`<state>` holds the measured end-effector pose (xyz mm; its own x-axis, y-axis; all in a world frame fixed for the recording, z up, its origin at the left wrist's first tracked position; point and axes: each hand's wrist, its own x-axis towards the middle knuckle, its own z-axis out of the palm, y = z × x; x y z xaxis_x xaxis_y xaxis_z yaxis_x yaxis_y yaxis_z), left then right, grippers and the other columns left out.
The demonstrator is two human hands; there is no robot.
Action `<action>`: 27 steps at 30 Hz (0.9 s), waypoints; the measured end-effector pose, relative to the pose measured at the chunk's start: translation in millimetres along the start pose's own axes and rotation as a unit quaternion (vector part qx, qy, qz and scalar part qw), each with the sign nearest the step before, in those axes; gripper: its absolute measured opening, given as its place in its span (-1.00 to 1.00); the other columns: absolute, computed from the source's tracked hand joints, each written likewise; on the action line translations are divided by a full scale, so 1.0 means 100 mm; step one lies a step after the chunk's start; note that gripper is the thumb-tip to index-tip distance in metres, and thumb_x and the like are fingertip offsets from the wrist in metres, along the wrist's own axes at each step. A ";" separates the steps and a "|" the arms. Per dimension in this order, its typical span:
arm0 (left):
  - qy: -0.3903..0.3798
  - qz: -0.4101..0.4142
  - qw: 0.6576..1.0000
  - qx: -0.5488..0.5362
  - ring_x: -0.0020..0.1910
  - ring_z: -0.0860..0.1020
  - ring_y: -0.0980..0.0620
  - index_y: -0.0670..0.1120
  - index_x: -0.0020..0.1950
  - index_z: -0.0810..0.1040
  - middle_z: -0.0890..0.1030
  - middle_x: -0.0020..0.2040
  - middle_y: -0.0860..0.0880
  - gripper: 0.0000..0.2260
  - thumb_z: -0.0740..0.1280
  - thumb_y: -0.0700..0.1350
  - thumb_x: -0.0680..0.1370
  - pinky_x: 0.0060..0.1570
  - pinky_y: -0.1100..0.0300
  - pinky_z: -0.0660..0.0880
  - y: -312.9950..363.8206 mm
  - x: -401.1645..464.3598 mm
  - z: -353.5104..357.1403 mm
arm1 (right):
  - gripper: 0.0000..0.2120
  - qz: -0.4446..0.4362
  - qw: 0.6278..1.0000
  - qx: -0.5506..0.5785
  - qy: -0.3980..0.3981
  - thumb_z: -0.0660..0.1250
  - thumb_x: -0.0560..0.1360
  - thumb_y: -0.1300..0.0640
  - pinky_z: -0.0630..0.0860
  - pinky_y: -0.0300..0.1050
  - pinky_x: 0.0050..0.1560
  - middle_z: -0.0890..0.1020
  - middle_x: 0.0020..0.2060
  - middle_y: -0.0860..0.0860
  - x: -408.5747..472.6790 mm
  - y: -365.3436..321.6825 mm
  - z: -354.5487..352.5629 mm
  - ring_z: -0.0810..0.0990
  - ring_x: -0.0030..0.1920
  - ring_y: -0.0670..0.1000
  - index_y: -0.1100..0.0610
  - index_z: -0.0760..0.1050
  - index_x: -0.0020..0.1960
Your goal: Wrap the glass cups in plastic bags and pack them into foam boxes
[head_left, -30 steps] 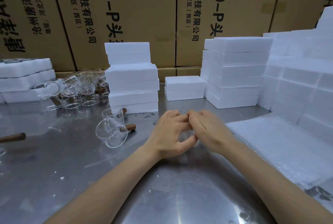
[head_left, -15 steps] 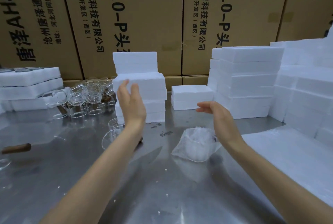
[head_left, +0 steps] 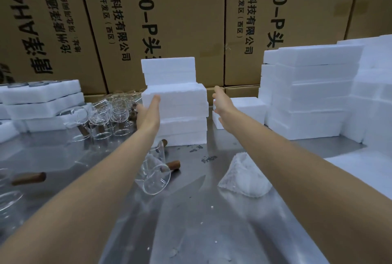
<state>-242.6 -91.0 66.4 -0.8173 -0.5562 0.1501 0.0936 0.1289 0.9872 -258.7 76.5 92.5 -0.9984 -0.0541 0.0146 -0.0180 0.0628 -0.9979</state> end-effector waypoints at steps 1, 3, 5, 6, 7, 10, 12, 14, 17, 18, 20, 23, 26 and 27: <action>-0.004 0.007 1.000 0.011 0.43 0.28 -0.12 -0.10 0.52 0.13 0.27 0.49 -0.06 -0.36 0.17 0.24 0.57 0.25 0.01 0.24 -0.02 -0.01 0.02 | -0.44 -0.002 1.000 -0.012 -0.008 -0.14 0.63 -0.17 0.08 0.02 0.42 0.23 0.48 0.00 0.01 -0.02 0.05 0.21 0.46 0.08 0.10 0.15 0.51; -0.001 0.014 1.000 0.022 0.37 0.33 -0.10 -0.11 0.47 0.20 0.34 0.43 -0.06 -0.40 0.16 0.24 0.57 0.08 0.07 0.21 -0.04 -0.01 0.05 | -0.40 -0.004 0.999 -0.029 -0.017 -0.16 0.61 -0.21 0.06 0.05 0.44 0.22 0.49 0.00 0.04 -0.03 0.12 0.19 0.47 0.08 0.09 0.11 0.53; 0.005 0.022 0.999 0.035 0.28 0.38 -0.09 -0.11 0.43 0.25 0.38 0.37 -0.07 -0.45 0.15 0.22 0.57 0.05 0.08 0.22 -0.06 -0.02 0.05 | -0.39 -0.005 0.999 -0.032 -0.014 -0.15 0.60 -0.24 0.06 0.05 0.44 0.23 0.49 -0.01 0.06 -0.02 0.11 0.19 0.47 0.08 0.07 0.10 0.53; 0.005 0.031 0.998 0.046 0.22 0.39 -0.09 -0.11 0.41 0.28 0.40 0.34 -0.07 -0.47 0.14 0.21 0.58 0.06 0.07 0.24 -0.05 -0.03 0.05 | -0.39 -0.007 1.000 -0.029 -0.009 -0.14 0.60 -0.24 0.08 0.04 0.42 0.26 0.47 -0.01 0.06 -0.02 0.08 0.22 0.45 0.08 0.07 0.12 0.52; 0.003 0.042 0.997 0.058 0.17 0.39 -0.07 -0.11 0.39 0.30 0.42 0.32 -0.07 -0.49 0.14 0.20 0.58 0.07 0.07 0.26 -0.03 -0.05 0.06 | -0.40 -0.013 1.000 -0.023 -0.003 -0.13 0.60 -0.23 0.11 0.02 0.40 0.29 0.45 -0.02 0.05 -0.02 0.05 0.26 0.43 0.07 0.07 0.16 0.51; -0.011 0.093 0.993 0.070 0.15 0.44 -0.08 -0.12 0.33 0.35 0.48 0.23 -0.06 -0.53 0.14 0.18 0.58 0.07 0.05 0.36 0.08 -0.14 0.07 | -0.48 -0.049 0.999 0.000 0.008 -0.10 0.61 -0.20 0.19 -0.07 0.22 0.40 0.33 -0.03 -0.04 -0.06 -0.09 0.37 0.29 0.03 0.06 0.31 0.40; -0.022 0.132 0.990 0.052 0.04 0.47 -0.03 -0.07 0.22 0.38 0.51 0.03 0.07 -0.64 0.15 0.15 0.57 -0.17 0.15 0.32 0.19 -0.26 0.09 | -0.55 -0.074 0.997 0.010 0.016 -0.08 0.61 -0.20 0.20 -0.09 0.14 0.47 0.20 -0.05 -0.15 -0.06 -0.23 0.43 0.18 0.01 0.00 0.37 0.30; -0.043 0.157 0.986 0.042 0.05 0.48 0.01 -0.03 0.22 0.37 0.50 0.00 0.11 -0.67 0.16 0.14 0.57 -0.22 0.18 0.31 0.25 -0.45 0.11 | -0.63 -0.094 0.995 0.017 0.021 -0.05 0.61 -0.20 0.23 -0.09 0.12 0.51 0.04 -0.11 -0.28 -0.03 -0.41 0.47 0.04 -0.07 -0.05 0.40 0.18; -0.104 0.169 0.979 0.052 0.27 0.42 -0.02 -0.06 0.40 0.31 0.47 0.30 0.02 -0.53 0.13 0.18 0.58 0.17 0.07 0.35 0.20 -0.77 0.18 | -0.53 -0.108 0.993 0.003 0.046 -0.01 0.59 -0.23 0.26 -0.11 0.19 0.50 0.20 -0.08 -0.49 0.07 -0.76 0.47 0.17 -0.03 -0.02 0.34 0.37; -0.127 0.166 0.976 0.057 0.36 0.36 -0.03 -0.06 0.45 0.27 0.41 0.39 0.01 -0.48 0.11 0.19 0.59 0.31 0.03 0.30 0.17 -0.87 0.21 | -0.51 -0.105 0.993 -0.007 0.058 0.00 0.58 -0.24 0.28 -0.10 0.23 0.48 0.25 -0.06 -0.56 0.12 -0.88 0.47 0.22 -0.02 -0.02 0.32 0.40; -0.167 0.158 0.971 0.063 0.47 0.23 0.00 -0.05 0.53 0.18 0.27 0.51 0.03 -0.43 0.07 0.21 0.60 0.43 0.06 0.16 0.09 -1.04 0.30 | -0.48 -0.093 0.993 -0.021 0.076 -0.01 0.58 -0.25 0.29 -0.09 0.24 0.46 0.28 -0.05 -0.70 0.22 -1.09 0.46 0.23 -0.01 -0.02 0.29 0.43; -0.210 0.140 0.966 0.054 0.39 0.29 0.14 0.03 0.49 0.24 0.31 0.46 0.13 -0.50 -0.01 0.23 0.62 0.26 0.26 0.14 -0.03 -1.27 0.43 | -0.46 -0.058 0.993 -0.027 0.103 -0.01 0.57 -0.26 0.30 -0.10 0.20 0.46 0.26 -0.03 -0.86 0.40 -1.32 0.46 0.21 0.02 0.01 0.30 0.42; -0.248 0.110 0.962 0.025 0.19 0.41 0.20 0.14 0.27 0.39 0.47 0.23 0.18 -0.61 -0.07 0.24 0.63 0.21 0.22 0.28 -0.18 -1.42 0.54 | -0.46 -0.021 0.990 -0.050 0.131 -0.01 0.58 -0.25 0.29 -0.03 0.23 0.45 0.26 0.01 -0.96 0.61 -1.46 0.46 0.22 0.06 0.04 0.30 0.42; -0.261 0.098 0.960 0.018 0.29 0.40 0.13 0.12 0.33 0.39 0.46 0.30 0.14 -0.57 -0.09 0.25 0.62 0.32 0.13 0.27 -0.23 -1.44 0.57 | -0.47 -0.013 0.990 -0.057 0.132 -0.02 0.59 -0.24 0.29 -0.02 0.24 0.46 0.24 0.01 -0.98 0.67 -1.48 0.46 0.20 0.05 0.04 0.30 0.41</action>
<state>-159.7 33.3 18.5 -0.9605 -0.0334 0.2763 0.2624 0.2228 0.9389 -169.9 233.5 33.4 -0.9766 0.2032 0.0711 -0.0348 0.1767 -0.9837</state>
